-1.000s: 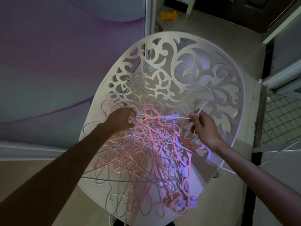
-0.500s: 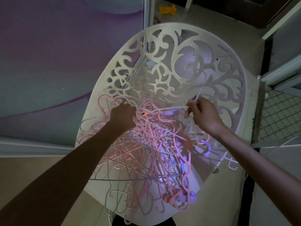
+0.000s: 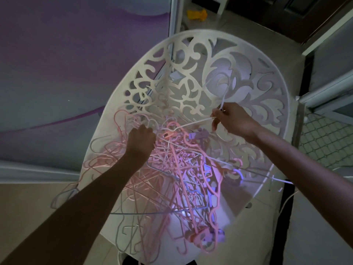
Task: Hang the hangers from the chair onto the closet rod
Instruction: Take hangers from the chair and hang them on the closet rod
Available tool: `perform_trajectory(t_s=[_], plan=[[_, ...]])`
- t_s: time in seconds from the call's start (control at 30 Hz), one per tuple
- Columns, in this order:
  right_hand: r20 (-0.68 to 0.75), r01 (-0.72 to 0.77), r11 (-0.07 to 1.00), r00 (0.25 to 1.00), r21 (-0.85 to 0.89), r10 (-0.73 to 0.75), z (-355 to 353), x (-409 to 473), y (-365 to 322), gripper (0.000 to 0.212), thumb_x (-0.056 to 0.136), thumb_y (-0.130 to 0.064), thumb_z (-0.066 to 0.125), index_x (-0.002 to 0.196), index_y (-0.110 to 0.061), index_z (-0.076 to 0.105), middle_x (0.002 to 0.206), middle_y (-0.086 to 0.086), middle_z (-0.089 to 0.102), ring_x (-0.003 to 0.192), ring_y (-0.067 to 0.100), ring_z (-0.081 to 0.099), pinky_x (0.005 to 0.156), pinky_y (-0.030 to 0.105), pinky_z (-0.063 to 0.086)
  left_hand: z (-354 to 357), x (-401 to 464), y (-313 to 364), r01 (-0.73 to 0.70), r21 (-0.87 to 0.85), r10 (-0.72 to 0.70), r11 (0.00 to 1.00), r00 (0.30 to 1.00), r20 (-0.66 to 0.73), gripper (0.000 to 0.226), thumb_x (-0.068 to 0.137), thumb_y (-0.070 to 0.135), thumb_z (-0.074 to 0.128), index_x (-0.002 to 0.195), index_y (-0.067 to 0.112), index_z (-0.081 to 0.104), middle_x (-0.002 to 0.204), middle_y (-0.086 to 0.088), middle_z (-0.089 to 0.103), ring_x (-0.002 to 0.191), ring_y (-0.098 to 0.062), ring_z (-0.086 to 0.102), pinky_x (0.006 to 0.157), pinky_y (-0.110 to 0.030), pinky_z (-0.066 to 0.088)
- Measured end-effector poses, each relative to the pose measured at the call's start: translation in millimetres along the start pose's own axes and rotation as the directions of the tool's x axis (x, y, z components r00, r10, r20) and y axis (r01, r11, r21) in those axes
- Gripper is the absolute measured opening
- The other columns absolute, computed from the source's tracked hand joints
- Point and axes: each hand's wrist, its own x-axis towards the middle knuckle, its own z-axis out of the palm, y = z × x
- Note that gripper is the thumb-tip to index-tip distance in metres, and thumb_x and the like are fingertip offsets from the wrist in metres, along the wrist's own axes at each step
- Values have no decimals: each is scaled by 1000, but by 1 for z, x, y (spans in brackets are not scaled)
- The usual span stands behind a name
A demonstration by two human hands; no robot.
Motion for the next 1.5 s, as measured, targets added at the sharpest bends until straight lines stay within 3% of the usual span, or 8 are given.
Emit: perform_trajectory(t_s=[0.5, 0.77, 0.93, 1.03, 1.13, 1.23, 1.37, 1.5], plan=[[-96, 69, 975, 991, -212, -91, -31, -16, -10, 41, 101, -20, 35, 76, -6, 65, 79, 2, 69, 61, 0, 49, 57, 10, 35, -3, 0, -1, 49, -127, -52, 991, 999, -15, 14, 85, 27, 64, 95, 20, 72, 102, 0, 65, 102, -18, 57, 80, -32, 47], [-313, 80, 832, 943, 549, 115, -19, -55, -1, 30, 101, -15, 37, 73, -19, 47, 59, 0, 62, 32, 3, 27, 36, 15, 25, -45, 0, -27, 33, -505, 42, 863, 990, 137, 61, 71, 6, 72, 127, 22, 55, 133, -2, 53, 123, -21, 47, 99, -30, 39], [-283, 77, 789, 951, 609, 125, -6, -78, -7, 27, 100, -17, 41, 75, -16, 51, 58, -4, 56, 34, 4, 31, 37, 14, 24, -100, -30, -80, 334, -845, -324, 416, 923, 206, 36, 82, 6, 54, 117, 14, 59, 133, -15, 53, 120, -36, 51, 87, -21, 46], [-214, 52, 780, 971, 624, 107, 12, -101, -21, 27, 98, -17, 45, 76, -4, 54, 59, 4, 40, 39, 4, 33, 41, 17, 27, -137, -80, -95, 278, -763, -549, 583, 827, -118, 26, 95, 25, 47, 117, 18, 59, 128, -10, 58, 117, -31, 55, 93, -28, 43], [-110, 133, 832, 990, 538, -87, 41, -118, -52, 32, 98, -14, 46, 71, 2, 53, 54, -1, 37, 46, 5, 34, 48, 23, 28, -161, -109, -88, -6, -614, -63, 789, 994, -91, 64, 86, 65, 39, 132, 22, 49, 137, -1, 51, 125, -19, 49, 108, -33, 36], [-71, 216, 840, 975, 499, -208, 69, -115, -88, 38, 98, -10, 45, 62, -22, 48, 48, -11, 40, 46, -2, 34, 49, 13, 26, -159, -121, -78, -68, -594, 278, 801, 922, 269, 61, 79, 67, 48, 129, 33, 50, 126, 11, 58, 116, -6, 55, 101, -27, 41], [-39, 193, 861, 980, 471, -197, 100, -96, -105, 22, 96, -16, 50, 75, -11, 54, 67, 2, 50, 59, 2, 42, 60, 23, 32, -135, -137, -82, -71, -735, 166, 674, 985, 57, 17, 90, 47, 49, 102, 44, 61, 73, 17, 68, 57, -1, 61, 64, -24, 49], [-185, 235, 913, 966, 334, -180, 113, -102, -87, 35, 83, -31, 68, 109, -12, 56, 107, -2, 55, 96, 10, 49, 84, 20, 37, -111, -167, -99, 0, -863, 0, 505, 1000, -1, 13, 90, 37, 54, 91, 44, 65, 54, 13, 60, 52, -8, 50, 56, -24, 40]])
